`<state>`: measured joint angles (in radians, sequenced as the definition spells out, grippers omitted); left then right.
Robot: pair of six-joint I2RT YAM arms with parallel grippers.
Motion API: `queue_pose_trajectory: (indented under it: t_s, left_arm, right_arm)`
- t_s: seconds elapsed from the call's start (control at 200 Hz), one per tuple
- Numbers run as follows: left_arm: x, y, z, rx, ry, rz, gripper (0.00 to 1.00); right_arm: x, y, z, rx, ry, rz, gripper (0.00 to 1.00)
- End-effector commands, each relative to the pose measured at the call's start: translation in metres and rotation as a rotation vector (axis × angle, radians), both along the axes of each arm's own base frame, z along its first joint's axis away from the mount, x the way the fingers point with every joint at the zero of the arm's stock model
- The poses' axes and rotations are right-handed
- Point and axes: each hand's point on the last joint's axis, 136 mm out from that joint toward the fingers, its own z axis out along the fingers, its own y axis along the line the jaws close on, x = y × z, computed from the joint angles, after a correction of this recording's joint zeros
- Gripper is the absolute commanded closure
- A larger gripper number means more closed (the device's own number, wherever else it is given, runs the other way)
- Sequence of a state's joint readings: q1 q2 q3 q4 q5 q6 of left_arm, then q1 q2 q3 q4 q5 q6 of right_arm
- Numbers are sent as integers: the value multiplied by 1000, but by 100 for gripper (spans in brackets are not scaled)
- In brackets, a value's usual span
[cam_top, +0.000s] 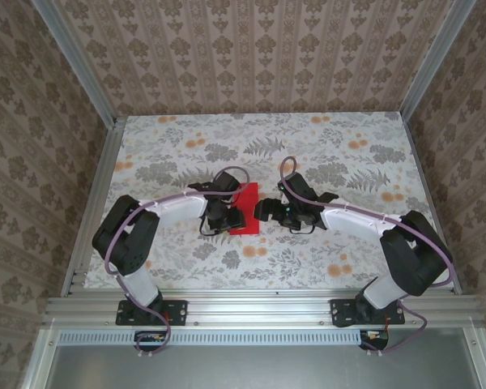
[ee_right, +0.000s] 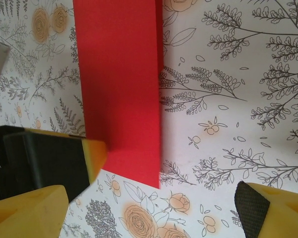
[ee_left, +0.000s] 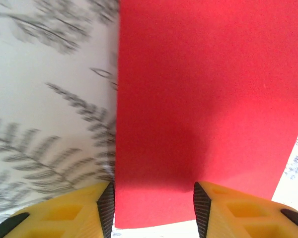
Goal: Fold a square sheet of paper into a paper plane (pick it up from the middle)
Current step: Rotate the paper at the center of the table, then third fold the triangle at the center of the table.
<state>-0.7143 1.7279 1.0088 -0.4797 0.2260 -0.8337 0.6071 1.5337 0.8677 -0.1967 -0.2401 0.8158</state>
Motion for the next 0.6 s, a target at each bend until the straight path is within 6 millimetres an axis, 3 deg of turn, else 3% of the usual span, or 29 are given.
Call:
queue_pose_trajectory:
  t_s: [0.0, 0.3, 0.405, 0.595]
  left_arm:
    - [-5, -15, 11, -85, 14, -11, 54]
    - [10, 4, 25, -93, -43, 50, 54]
    - [18, 2, 31, -131, -65, 58, 55]
    - [33, -13, 31, -185, -84, 56, 73]
  right_arm:
    - [-1, 3, 0, 12, 10, -6, 10]
    - [-3, 9, -10, 26, 61, -6, 17]
    - [-3, 10, -16, 16, 85, -8, 20]
    - [-3, 16, -23, 27, 123, 1, 29]
